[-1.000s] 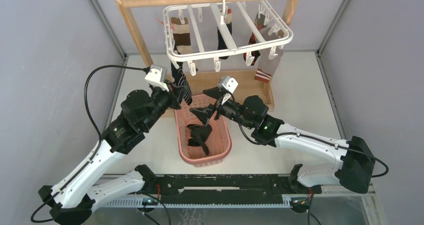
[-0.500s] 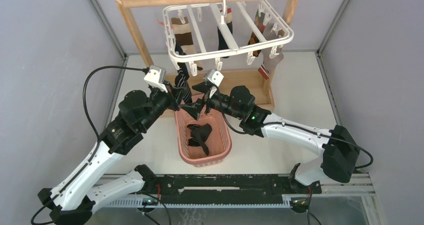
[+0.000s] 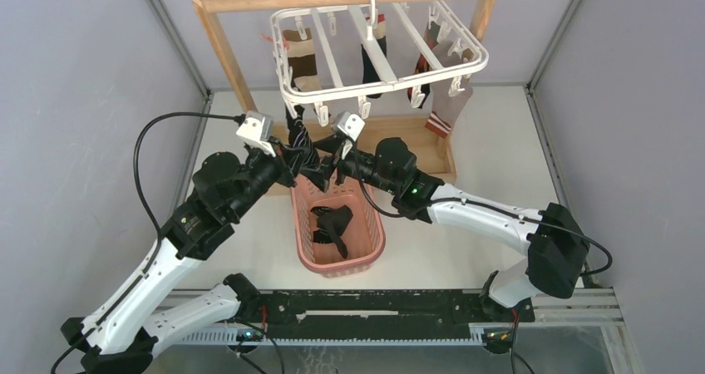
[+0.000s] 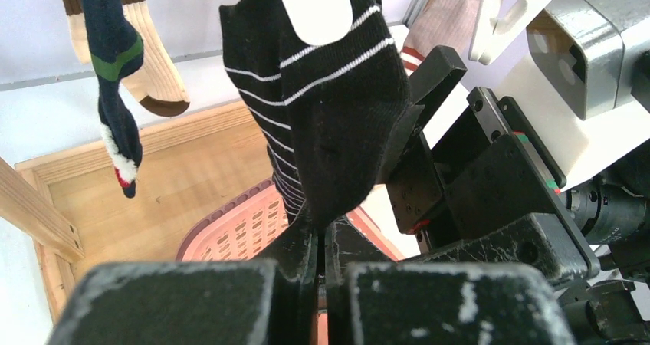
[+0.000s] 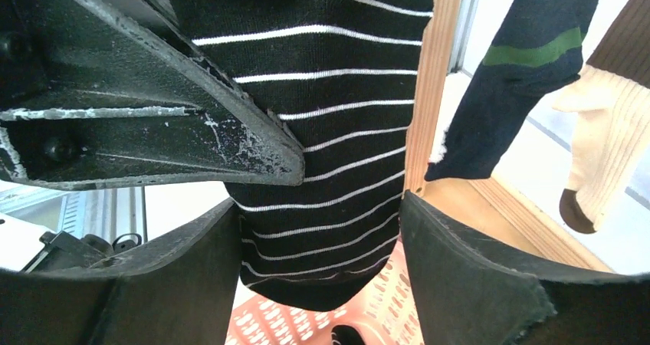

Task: Remove the socks clipped to the hanger
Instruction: Remove the sock from the hanger.

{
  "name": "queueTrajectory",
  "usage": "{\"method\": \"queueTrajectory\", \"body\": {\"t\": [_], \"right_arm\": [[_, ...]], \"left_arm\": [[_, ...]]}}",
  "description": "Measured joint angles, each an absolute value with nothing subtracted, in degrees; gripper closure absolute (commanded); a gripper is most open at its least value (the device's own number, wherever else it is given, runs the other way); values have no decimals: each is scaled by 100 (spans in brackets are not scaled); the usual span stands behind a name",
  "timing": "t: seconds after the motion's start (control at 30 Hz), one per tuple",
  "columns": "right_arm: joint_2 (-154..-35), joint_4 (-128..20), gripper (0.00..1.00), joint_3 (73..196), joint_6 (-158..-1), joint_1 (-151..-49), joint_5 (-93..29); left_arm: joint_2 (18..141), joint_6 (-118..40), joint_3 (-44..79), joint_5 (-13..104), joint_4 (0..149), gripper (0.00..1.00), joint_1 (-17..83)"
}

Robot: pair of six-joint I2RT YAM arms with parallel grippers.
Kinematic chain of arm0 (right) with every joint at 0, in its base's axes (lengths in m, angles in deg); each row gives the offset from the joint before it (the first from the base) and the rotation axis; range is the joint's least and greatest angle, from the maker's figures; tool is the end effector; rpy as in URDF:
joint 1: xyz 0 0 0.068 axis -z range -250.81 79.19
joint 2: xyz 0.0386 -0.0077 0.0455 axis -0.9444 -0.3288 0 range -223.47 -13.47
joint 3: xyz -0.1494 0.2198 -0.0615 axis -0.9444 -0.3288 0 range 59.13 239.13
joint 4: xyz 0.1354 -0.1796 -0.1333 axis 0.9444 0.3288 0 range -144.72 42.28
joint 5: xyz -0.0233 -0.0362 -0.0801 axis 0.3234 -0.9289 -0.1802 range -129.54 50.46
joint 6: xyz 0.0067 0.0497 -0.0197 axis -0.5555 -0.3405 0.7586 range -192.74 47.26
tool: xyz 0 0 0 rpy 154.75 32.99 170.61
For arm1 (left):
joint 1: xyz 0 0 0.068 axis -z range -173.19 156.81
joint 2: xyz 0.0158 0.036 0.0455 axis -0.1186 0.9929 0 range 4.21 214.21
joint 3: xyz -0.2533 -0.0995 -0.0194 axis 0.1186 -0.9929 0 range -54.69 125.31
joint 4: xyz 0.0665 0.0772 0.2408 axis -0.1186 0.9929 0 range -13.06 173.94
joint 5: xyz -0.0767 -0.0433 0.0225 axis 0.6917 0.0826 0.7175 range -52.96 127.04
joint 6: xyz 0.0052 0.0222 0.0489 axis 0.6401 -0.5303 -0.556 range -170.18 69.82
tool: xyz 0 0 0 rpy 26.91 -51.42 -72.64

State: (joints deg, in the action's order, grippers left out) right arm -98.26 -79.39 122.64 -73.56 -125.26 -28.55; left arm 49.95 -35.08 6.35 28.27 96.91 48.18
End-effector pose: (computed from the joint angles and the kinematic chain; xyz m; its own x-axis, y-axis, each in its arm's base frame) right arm 0.2007 0.2926 0.3499 0.0214 0.0540 -0.9983 -0.9097 0.4151 0.0030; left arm 0.1274 -0.1050 0.4162 -0.1994 -0.1675 -0.9655 0.5044 0.8272 -0.2476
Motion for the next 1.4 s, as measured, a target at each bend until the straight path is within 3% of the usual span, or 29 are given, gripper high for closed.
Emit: {"method": "queueTrajectory", "body": {"t": [0.1,0.17,0.23,0.3,0.47,0.5,0.63,0.9,1.0,1.4], "right_arm": [[-9857,-7901,30,12332,-7350,-12526,-2868],[-9868,-7893,42,12364,-7352,-12526,-2873],[-9870,-7877,47,12380,-7339,-12526,-2877],[-9879,-7840,58,12419,-7350,-12531,-2884],[-9879,-7779,96,12445,-7341,-12555,-2925],[-9879,-7764,100,12445,-7347,-12563,-2951],[-9879,-7709,100,12445,-7352,-12596,-3045],[-9879,-7687,100,12445,-7350,-12614,-3179],[-9879,-7670,100,12445,-7350,-12614,-3220],[-9879,-7410,100,12445,-7203,-12828,-3918]], "left_arm": [[4975,-3508,635,2827,9698,98,4804],[4962,-3508,635,2827,9702,96,4798],[4951,-3508,635,2825,9706,93,4791],[4951,-3508,635,2825,9706,90,4789],[4953,-3513,635,2820,9724,73,4787],[4953,-3506,635,2818,9724,69,4787],[4953,-3497,635,2814,9726,56,4787],[4933,-3471,635,2812,9796,44,4787],[4861,-3473,635,2777,9855,33,4787],[4542,-3469,842,2519,10049,32,4785]]}}
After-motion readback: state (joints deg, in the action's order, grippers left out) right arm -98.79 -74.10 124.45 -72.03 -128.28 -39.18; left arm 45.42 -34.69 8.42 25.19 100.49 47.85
